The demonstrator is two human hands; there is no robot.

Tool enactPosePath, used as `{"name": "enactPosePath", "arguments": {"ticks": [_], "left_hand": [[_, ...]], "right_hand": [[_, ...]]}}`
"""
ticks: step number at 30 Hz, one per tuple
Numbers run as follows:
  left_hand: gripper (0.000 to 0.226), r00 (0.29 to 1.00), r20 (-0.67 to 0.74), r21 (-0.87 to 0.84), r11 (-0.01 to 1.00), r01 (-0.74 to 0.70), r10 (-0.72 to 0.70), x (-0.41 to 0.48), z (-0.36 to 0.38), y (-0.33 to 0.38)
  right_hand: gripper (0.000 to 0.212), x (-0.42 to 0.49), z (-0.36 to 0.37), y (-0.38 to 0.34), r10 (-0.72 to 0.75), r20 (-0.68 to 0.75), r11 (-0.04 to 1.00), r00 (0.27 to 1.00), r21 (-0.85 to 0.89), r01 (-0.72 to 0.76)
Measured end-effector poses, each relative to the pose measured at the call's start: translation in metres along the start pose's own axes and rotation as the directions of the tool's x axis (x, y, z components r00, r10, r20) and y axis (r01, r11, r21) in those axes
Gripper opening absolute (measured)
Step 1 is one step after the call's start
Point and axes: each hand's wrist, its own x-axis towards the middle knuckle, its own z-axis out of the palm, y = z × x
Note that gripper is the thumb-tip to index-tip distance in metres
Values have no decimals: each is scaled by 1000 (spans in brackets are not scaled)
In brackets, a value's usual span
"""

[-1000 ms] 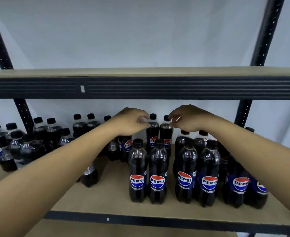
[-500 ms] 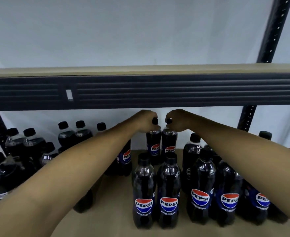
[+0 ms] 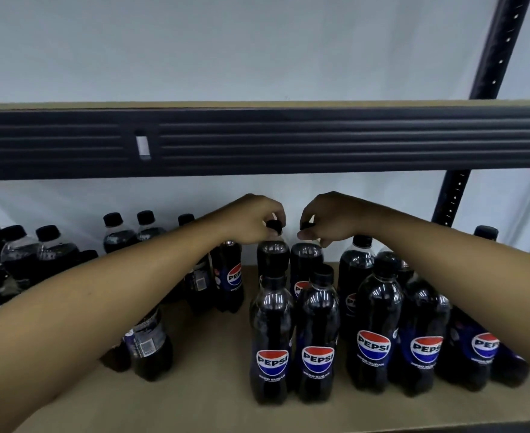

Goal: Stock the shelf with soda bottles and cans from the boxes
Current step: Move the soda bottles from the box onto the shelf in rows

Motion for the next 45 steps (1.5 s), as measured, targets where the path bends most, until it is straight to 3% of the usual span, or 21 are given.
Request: {"name": "enactPosePath", "arguments": {"ticks": [11, 25, 32, 35, 39, 42, 45], "left_hand": [[20, 999, 49, -94, 996, -3, 7, -28, -2, 4], [25, 998, 54, -104, 994, 26, -20, -36, -1, 12], [45, 996, 71, -49, 997, 62, -59, -44, 1, 14], [50, 997, 28, -57, 996, 74, -72, -59, -5, 22], [37, 997, -65, -59, 997, 43, -46, -89, -21, 40], [42, 999, 10, -49, 998, 44, -44, -110, -21, 53], [52, 993, 97, -3, 998, 69, -68, -124, -10, 60]], "right_hand": [[23, -23, 3, -11, -11, 3, 1000, 1000, -1, 11], [17, -33, 2, -8, -78, 0, 995, 997, -58, 77], [41, -43, -1, -7, -58, 39, 998, 998, -29, 59], [50, -58, -8, -11, -72, 0, 996, 997, -46, 72], [38, -92, -20, -22, -184, -100, 983, 978, -11, 184], [40, -114, -19, -31, -238, 0, 971, 971, 36, 238], [48, -121, -7, -34, -253, 84, 965, 964, -46, 257]]}}
